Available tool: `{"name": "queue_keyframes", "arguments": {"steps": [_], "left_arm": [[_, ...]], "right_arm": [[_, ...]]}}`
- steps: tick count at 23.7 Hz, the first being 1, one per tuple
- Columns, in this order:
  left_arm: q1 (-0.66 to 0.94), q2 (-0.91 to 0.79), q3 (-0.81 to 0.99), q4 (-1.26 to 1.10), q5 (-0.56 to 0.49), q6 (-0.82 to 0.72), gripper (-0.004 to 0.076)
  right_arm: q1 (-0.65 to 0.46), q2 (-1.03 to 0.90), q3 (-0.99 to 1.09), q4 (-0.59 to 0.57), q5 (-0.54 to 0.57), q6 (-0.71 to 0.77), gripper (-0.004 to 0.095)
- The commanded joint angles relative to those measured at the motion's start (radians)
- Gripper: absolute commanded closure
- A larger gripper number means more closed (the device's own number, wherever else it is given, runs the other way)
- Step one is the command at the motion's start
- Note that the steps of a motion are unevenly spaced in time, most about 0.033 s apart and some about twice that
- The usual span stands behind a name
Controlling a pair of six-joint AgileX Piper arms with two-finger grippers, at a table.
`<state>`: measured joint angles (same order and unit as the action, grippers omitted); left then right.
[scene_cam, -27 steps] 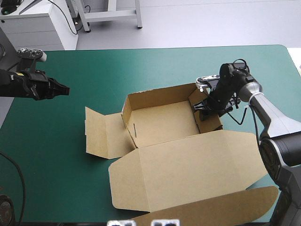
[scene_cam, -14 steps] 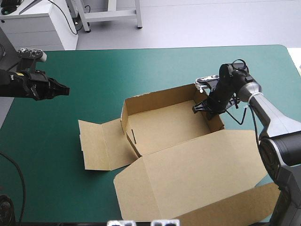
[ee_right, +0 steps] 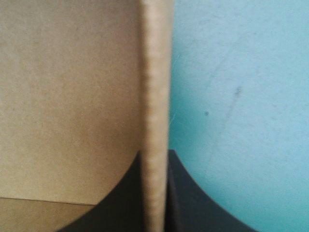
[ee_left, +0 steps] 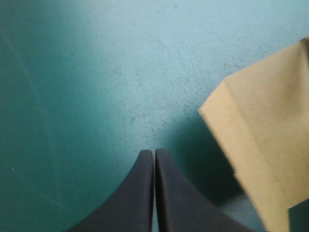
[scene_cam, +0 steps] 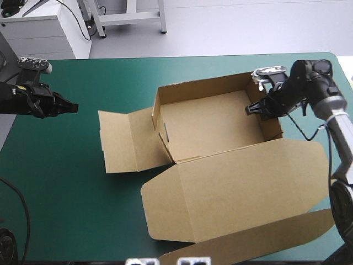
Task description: Fold the box
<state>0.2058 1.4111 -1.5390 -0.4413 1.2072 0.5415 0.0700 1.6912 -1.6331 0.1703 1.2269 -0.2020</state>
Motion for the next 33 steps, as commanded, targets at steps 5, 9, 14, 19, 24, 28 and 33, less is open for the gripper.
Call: {"name": "queue_keyframes", "arguments": {"steps": [5, 9, 14, 19, 24, 28, 33], "left_arm": [[-0.001, 0.023, 0.045, 0.0, -0.075, -0.038, 0.0732], [-0.001, 0.093, 0.159, -0.318, -0.159, 0.078, 0.0732], [-0.049, 0.196, 0.189, -0.743, 0.001, 0.336, 0.0733], [-0.184, 0.197, 0.189, -0.792, -0.02, 0.382, 0.0733], [-0.189, 0.197, 0.189, -0.914, 0.031, 0.385, 0.0732], [-0.189, 0.196, 0.185, -0.975, 0.085, 0.405, 0.0732], [-0.189, 0.196, 0.181, -1.036, 0.085, 0.395, 0.0732]], "right_arm": [[-0.156, -0.162, -0.033, 0.161, 0.024, -0.059, 0.0928], [-0.167, -0.176, -0.033, 0.226, 0.024, -0.077, 0.0928], [-0.167, -0.176, -0.033, 0.294, 0.013, -0.094, 0.0927], [-0.167, -0.174, -0.033, 0.289, 0.007, -0.094, 0.0926], [-0.167, -0.174, -0.033, 0.269, 0.0, -0.082, 0.0925], [-0.162, -0.174, -0.033, 0.242, -0.008, -0.062, 0.0922], [-0.109, -0.174, -0.033, 0.145, -0.021, -0.012, 0.0922]]}}
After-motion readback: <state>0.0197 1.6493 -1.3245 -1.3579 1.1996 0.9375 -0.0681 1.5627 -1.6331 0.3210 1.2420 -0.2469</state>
